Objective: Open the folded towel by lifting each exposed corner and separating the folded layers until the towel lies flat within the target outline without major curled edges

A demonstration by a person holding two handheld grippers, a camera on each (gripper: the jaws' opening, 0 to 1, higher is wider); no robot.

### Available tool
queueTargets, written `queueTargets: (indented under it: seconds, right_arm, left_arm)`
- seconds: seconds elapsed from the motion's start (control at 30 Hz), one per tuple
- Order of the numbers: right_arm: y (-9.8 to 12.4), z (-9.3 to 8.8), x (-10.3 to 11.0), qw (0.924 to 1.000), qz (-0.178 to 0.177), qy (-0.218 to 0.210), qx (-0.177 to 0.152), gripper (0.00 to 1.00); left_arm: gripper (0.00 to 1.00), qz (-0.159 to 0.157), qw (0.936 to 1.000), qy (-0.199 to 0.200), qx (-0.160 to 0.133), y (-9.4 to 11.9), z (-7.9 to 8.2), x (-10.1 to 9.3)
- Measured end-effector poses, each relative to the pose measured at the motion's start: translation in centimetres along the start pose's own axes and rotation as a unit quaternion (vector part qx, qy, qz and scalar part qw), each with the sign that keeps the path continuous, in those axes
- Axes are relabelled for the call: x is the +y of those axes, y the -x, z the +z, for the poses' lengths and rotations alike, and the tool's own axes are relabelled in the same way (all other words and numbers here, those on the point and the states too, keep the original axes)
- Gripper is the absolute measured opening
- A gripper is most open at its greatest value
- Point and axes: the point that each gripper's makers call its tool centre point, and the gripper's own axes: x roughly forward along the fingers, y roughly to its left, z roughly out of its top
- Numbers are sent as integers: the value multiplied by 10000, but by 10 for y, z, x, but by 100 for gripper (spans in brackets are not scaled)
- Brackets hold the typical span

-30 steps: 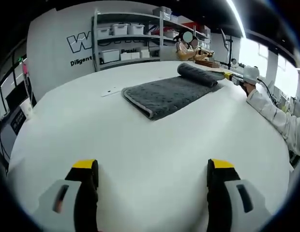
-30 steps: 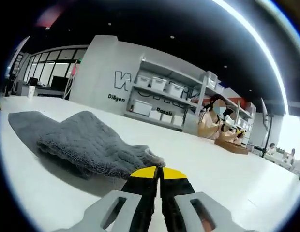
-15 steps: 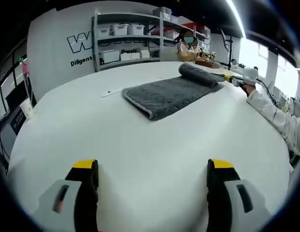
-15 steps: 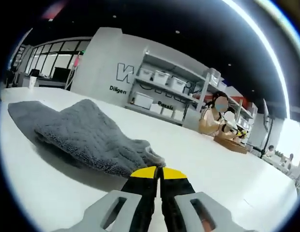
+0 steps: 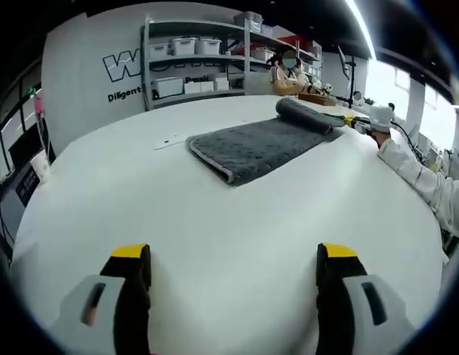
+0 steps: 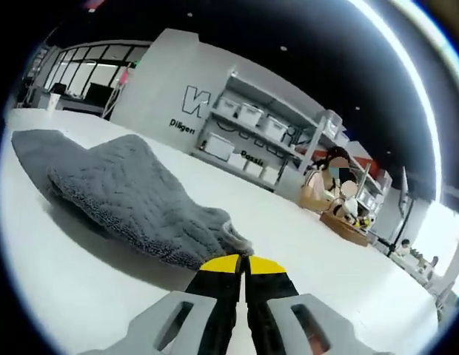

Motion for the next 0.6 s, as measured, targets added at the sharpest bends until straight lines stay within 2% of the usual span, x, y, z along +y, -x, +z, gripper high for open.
queueTargets:
  seconds: [0.33, 0.6]
  right_arm:
    - [-4, -4, -4, 9981, -69, 592, 143, 0]
    - [-7, -8, -12, 9960, -155, 847, 218, 0]
  left_arm:
    - [91, 12, 10000, -6, -3, 1, 0, 1]
    - [91, 14, 10000, -1, -13, 1, 0, 0]
